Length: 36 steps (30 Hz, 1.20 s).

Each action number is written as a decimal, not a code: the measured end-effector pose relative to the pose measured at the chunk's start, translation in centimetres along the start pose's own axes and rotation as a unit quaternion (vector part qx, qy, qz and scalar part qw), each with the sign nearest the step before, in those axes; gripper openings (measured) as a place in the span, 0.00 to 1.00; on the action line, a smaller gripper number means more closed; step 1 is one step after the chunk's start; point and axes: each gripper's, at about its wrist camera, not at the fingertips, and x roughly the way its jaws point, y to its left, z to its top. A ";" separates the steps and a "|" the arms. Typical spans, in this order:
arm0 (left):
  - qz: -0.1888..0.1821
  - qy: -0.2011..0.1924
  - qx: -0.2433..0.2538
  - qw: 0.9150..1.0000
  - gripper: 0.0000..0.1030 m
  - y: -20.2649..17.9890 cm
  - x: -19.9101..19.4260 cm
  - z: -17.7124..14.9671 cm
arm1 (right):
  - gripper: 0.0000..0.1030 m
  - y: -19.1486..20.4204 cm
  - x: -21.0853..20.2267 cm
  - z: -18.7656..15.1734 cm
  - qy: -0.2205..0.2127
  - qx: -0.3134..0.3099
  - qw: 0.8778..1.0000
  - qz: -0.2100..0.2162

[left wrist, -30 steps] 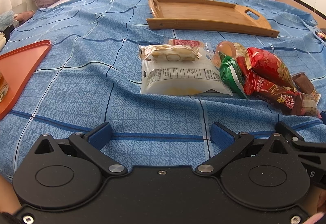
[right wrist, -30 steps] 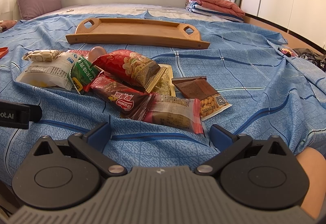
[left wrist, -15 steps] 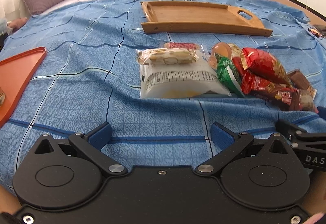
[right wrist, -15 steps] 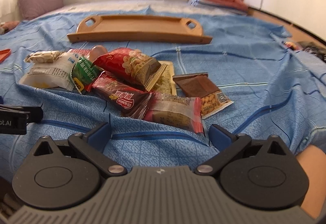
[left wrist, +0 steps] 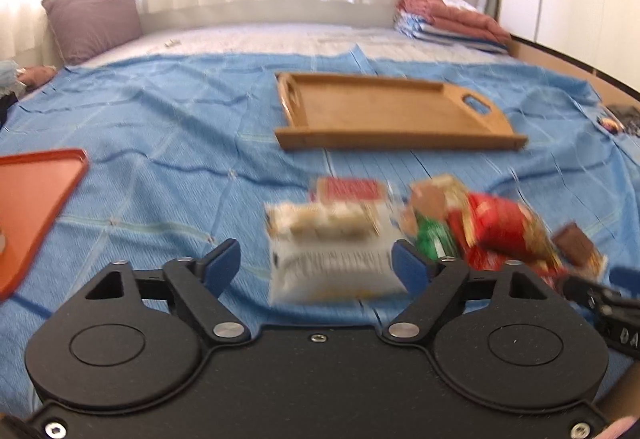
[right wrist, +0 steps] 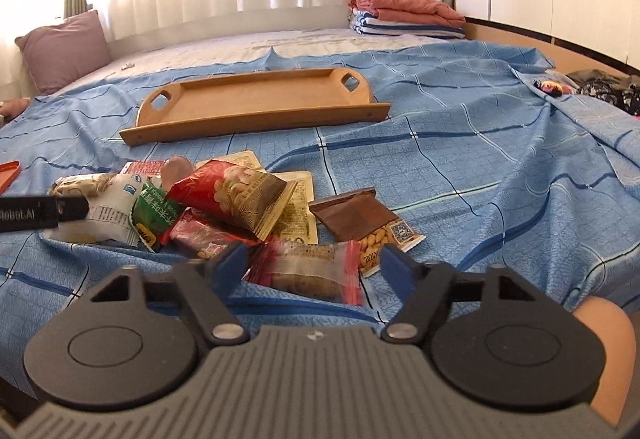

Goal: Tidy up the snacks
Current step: 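Grasp the cream pastry pack with the left tool while the right tool grasps the red-wrapped pastry, then carry both pastry packs onto the wooden tray and open both tools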

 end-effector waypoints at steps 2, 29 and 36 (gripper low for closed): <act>0.000 -0.010 -0.009 1.000 0.79 0.4 0.3 0.7 | 0.73 0.1 0.1 -0.1 -0.003 -0.003 1.000 -0.002; -0.005 -0.008 -0.002 1.000 0.56 -0.7 3.2 0.7 | 0.70 1.8 1.2 -1.2 0.011 -0.024 1.000 -0.016; -0.018 -0.021 -0.002 1.000 0.55 -0.7 2.1 1.5 | 0.51 1.4 0.8 -0.2 0.005 -0.018 1.000 0.006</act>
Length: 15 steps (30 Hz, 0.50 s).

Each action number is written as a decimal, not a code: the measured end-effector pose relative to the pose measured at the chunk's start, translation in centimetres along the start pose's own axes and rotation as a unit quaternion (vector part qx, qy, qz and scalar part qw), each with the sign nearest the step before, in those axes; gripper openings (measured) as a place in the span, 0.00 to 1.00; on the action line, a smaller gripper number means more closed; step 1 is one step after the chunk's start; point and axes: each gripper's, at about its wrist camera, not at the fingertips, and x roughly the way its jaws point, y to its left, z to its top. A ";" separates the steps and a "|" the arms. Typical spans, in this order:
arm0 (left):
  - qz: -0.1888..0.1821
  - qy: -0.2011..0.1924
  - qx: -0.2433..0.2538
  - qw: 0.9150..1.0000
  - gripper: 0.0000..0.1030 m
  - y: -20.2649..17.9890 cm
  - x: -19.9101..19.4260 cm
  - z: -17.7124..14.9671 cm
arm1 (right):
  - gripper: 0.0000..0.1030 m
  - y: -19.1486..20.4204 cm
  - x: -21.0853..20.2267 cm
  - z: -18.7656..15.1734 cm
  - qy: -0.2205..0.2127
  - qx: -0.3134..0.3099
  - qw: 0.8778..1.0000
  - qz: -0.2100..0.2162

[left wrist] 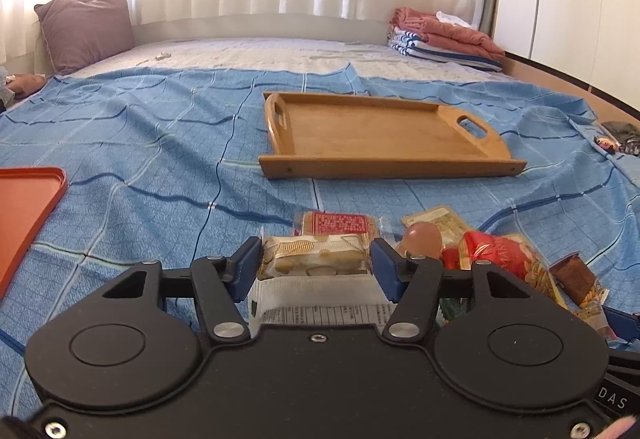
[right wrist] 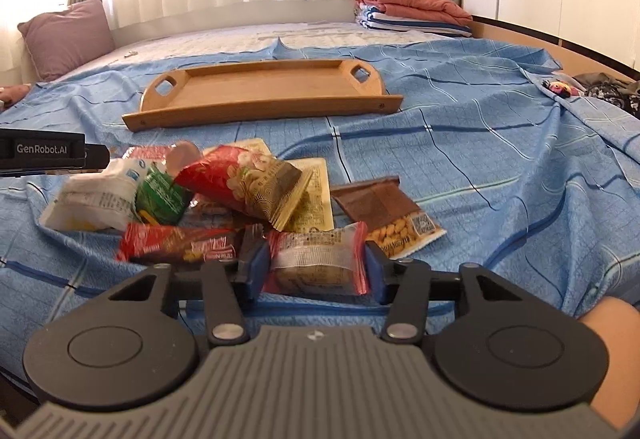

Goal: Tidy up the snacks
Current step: 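Carry both pastry packs onto the wooden tray and open both tools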

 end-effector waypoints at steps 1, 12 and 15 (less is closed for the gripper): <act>-0.001 -0.004 0.000 1.000 0.55 0.0 -0.2 0.3 | 0.51 -0.1 -0.1 0.2 -0.001 0.000 1.000 0.001; -0.016 -0.010 -0.007 1.000 0.52 0.6 -0.1 4.1 | 0.49 -2.6 -0.7 4.0 -0.031 0.044 0.998 0.017; -0.020 -0.013 -0.009 1.000 0.51 0.6 0.3 5.3 | 0.48 -3.8 -0.3 5.7 -0.041 0.063 0.997 0.024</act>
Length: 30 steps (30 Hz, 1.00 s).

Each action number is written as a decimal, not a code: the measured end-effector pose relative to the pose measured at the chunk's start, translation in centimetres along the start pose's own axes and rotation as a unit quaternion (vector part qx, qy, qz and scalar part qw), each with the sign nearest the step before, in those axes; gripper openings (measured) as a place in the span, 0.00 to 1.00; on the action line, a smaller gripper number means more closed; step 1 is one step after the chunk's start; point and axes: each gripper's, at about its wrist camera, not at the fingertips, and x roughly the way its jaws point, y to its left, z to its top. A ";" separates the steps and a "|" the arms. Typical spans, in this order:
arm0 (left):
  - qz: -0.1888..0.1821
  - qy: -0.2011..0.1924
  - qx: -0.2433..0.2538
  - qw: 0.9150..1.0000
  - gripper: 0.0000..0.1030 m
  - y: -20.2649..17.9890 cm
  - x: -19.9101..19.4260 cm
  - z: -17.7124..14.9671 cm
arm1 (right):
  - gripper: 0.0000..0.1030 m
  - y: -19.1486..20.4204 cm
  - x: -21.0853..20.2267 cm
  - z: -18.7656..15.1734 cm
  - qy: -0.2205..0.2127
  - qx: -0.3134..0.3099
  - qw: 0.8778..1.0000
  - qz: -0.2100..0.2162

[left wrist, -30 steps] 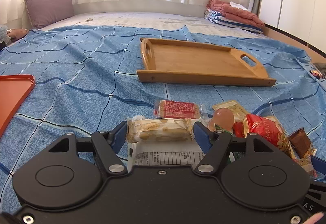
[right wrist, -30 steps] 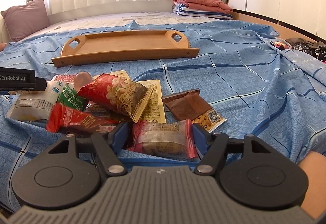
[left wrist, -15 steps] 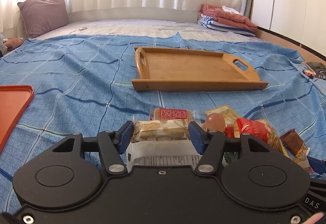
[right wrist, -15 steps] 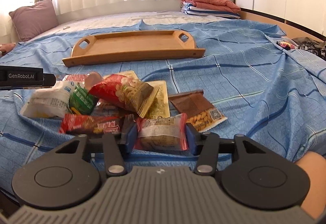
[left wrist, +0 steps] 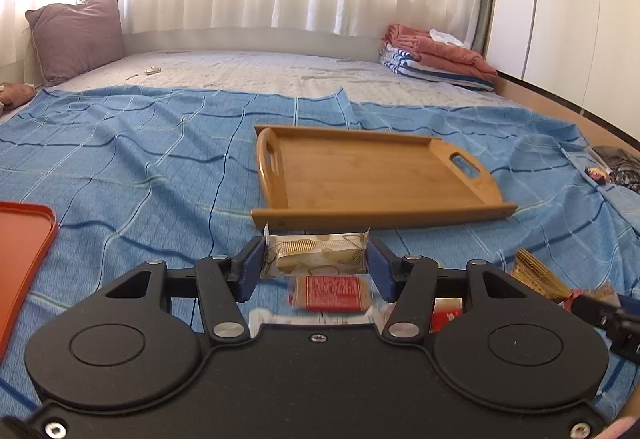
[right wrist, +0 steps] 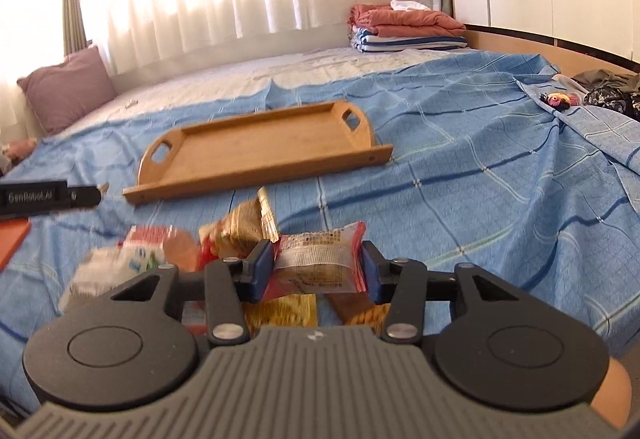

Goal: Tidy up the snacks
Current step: 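Carry both pastry packs onto the wooden tray and open both tools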

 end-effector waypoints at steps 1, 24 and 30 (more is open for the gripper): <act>0.000 -0.002 0.001 1.000 0.51 0.0 0.2 0.5 | 0.48 -0.3 0.3 0.6 -0.001 0.004 1.000 0.002; -0.051 0.097 -0.095 0.989 0.49 0.9 13.9 9.2 | 0.48 -2.7 17.0 13.1 0.094 0.050 0.991 0.080; -0.044 0.138 -0.103 0.984 0.48 0.1 19.5 9.8 | 0.48 -1.5 22.2 13.6 0.140 0.038 0.987 0.071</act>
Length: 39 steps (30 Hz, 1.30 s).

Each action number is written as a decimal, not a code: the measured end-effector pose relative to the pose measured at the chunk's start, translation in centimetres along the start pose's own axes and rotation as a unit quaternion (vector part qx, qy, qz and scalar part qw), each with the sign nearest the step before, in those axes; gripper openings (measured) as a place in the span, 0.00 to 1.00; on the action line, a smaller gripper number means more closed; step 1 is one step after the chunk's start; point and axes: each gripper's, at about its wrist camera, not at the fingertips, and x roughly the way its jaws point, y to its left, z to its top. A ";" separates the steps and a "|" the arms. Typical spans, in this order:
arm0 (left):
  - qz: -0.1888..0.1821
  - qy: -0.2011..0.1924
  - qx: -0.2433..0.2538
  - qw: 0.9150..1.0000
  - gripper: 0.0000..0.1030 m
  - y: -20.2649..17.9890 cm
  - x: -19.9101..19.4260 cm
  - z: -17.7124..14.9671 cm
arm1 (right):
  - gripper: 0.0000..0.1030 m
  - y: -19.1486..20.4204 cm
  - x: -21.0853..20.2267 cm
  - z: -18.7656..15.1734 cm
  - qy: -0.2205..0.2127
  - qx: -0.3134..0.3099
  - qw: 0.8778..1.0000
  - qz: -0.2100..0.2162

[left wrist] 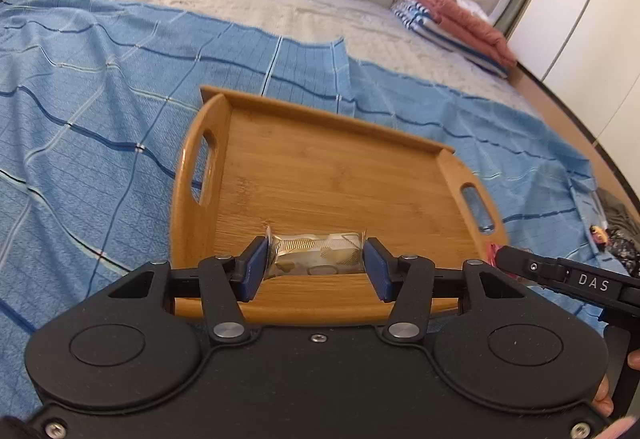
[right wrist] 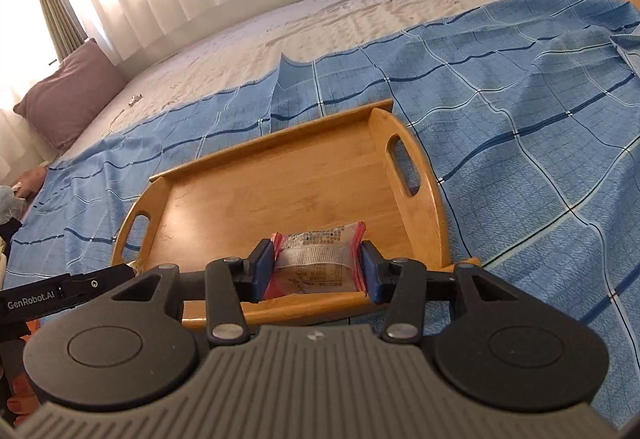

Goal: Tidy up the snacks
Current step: 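Carry both pastry packs onto the wooden tray and open both tools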

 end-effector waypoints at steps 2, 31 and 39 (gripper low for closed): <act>0.008 0.011 -0.001 1.000 0.48 -0.2 1.5 0.0 | 0.48 0.4 1.4 0.0 0.010 -0.010 1.000 -0.007; 0.047 0.018 0.048 0.998 0.49 -1.7 5.7 -1.4 | 0.50 2.2 5.9 -1.2 0.035 -0.051 0.997 -0.034; 0.040 0.012 0.045 0.998 0.66 -1.5 5.2 -1.4 | 0.61 2.0 5.6 -1.2 0.027 -0.042 0.998 -0.028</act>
